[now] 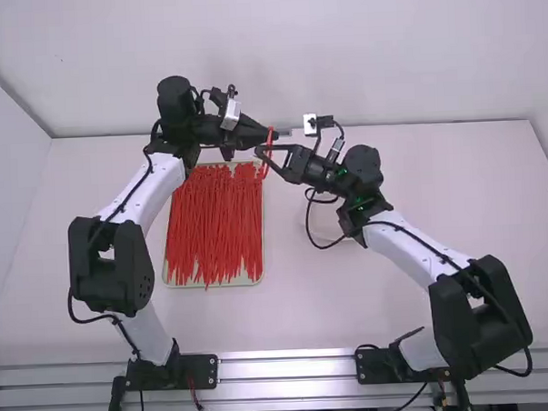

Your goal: Fasten the cable tie

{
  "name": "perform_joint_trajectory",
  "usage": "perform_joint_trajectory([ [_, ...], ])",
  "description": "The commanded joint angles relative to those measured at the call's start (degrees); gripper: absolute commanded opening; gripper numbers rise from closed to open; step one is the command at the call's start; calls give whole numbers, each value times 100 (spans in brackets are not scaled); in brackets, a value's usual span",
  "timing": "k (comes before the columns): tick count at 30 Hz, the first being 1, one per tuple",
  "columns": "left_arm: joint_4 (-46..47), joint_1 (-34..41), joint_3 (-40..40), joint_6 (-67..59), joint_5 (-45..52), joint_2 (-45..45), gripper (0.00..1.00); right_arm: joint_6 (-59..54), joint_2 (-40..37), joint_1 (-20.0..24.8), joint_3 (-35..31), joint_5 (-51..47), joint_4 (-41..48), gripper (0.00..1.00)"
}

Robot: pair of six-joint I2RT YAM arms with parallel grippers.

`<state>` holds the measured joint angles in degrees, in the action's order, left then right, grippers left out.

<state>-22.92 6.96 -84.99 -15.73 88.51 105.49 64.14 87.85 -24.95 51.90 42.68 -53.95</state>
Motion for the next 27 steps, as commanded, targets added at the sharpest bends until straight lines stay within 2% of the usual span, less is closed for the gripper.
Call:
perform_joint_trajectory([
  [1,-4,-33,28,-61,146,-39,1,55,33,70,181,-74,-114,0],
  [11,11,-46,76,-17,146,-39,1,59,33,280,181,-68,-114,0],
  [20,-68,20,74,-85,146,-122,1,33,33,282,181,-50,-129,0],
  [27,-831,22,74,638,146,-125,1,33,33,278,181,-26,-111,0],
])
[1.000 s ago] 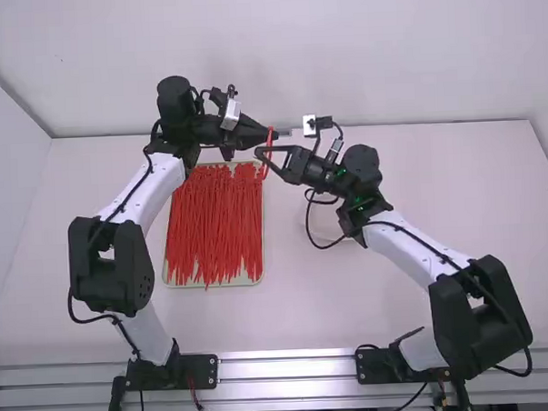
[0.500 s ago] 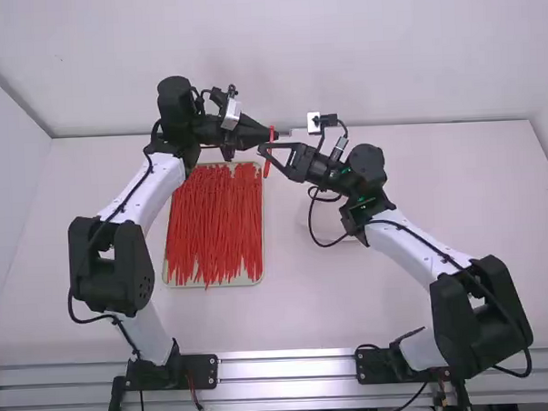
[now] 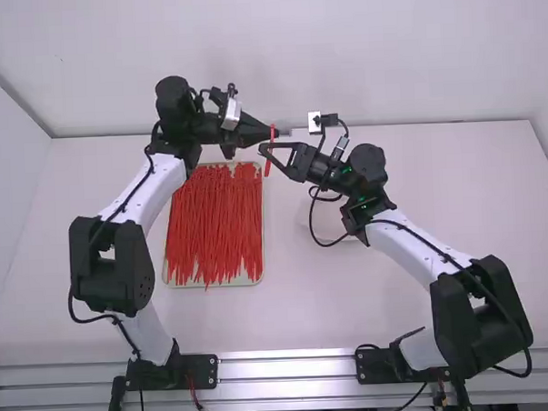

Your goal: Fasten the cable tie

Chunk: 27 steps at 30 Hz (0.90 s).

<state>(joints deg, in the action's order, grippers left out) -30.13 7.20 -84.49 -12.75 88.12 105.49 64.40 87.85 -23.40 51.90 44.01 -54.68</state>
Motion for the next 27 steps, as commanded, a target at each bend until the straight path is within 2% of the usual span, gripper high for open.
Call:
perform_joint_trajectory([
  [1,-236,-2,24,481,184,-125,1,7,35,109,181,-162,-39,0],
  [5,-400,118,24,568,166,-125,1,-79,35,-2,181,-201,-61,0],
  [16,-330,138,52,568,166,-125,1,33,33,138,184,-81,-560,0],
  [27,-601,181,55,590,166,-125,1,160,35,264,181,-76,-533,0],
])
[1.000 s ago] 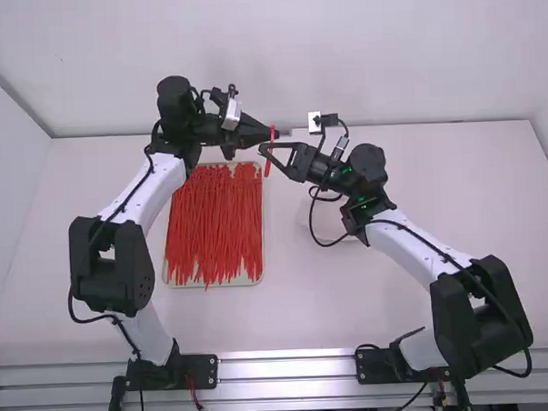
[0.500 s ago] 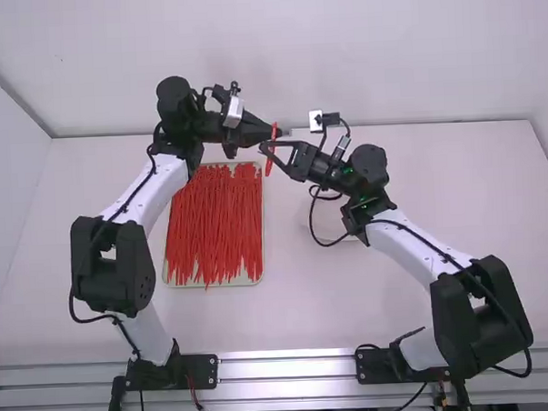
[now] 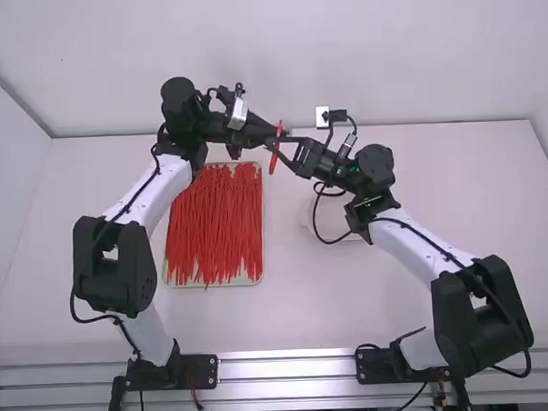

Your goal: Fasten the cable tie

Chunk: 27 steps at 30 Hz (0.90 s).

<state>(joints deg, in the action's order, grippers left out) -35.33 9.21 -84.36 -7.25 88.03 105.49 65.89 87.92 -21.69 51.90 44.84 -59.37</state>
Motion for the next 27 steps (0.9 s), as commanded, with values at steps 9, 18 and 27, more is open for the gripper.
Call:
perform_joint_trajectory([
  [9,-1871,-20,44,1539,175,-125,1,-2,28,131,181,-116,-205,0],
  [18,-2079,-20,184,1644,175,-125,1,149,26,236,188,-133,-498,0],
  [27,-4629,-20,1010,2656,173,-125,2,164,26,339,352,-28,-468,0],
])
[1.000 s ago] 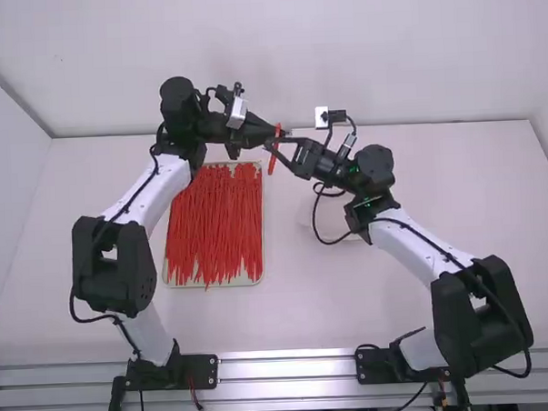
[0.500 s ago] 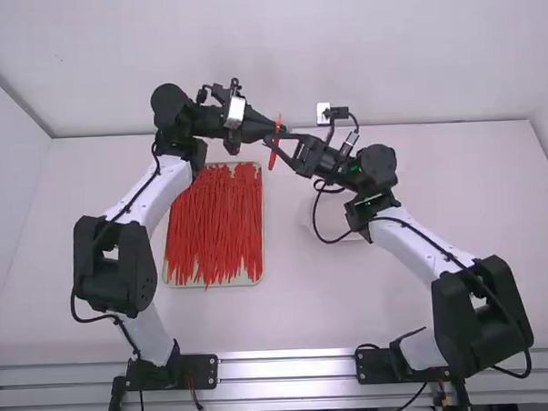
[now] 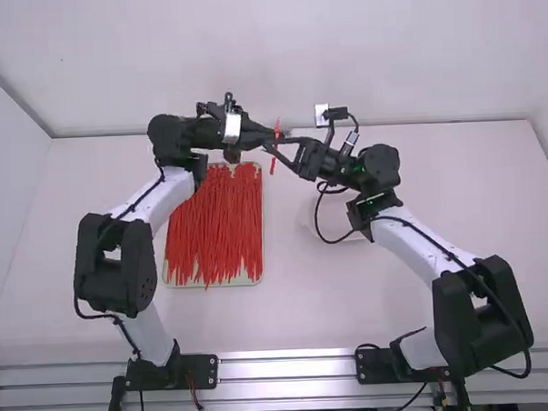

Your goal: Fasten the cable tie

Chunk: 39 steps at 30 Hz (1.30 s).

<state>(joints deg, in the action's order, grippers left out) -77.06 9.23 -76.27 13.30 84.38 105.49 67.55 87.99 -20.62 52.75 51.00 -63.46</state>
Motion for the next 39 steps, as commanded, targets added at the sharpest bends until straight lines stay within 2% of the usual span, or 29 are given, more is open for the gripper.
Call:
perform_joint_trajectory([
  [1,-708,-22,243,754,538,-125,1,-7,20,229,278,-645,-66,0],
  [4,-1561,-26,389,1259,538,-125,1,-2,22,225,304,-647,-66,0],
  [31,-1569,22,518,1436,535,-136,1,-4,22,431,546,-658,57,0],
  [35,-1567,22,496,1364,533,-160,1,-236,57,284,540,-608,400,0],
  [39,-1569,22,498,1375,533,-223,1,-284,170,184,540,-634,262,0],
])
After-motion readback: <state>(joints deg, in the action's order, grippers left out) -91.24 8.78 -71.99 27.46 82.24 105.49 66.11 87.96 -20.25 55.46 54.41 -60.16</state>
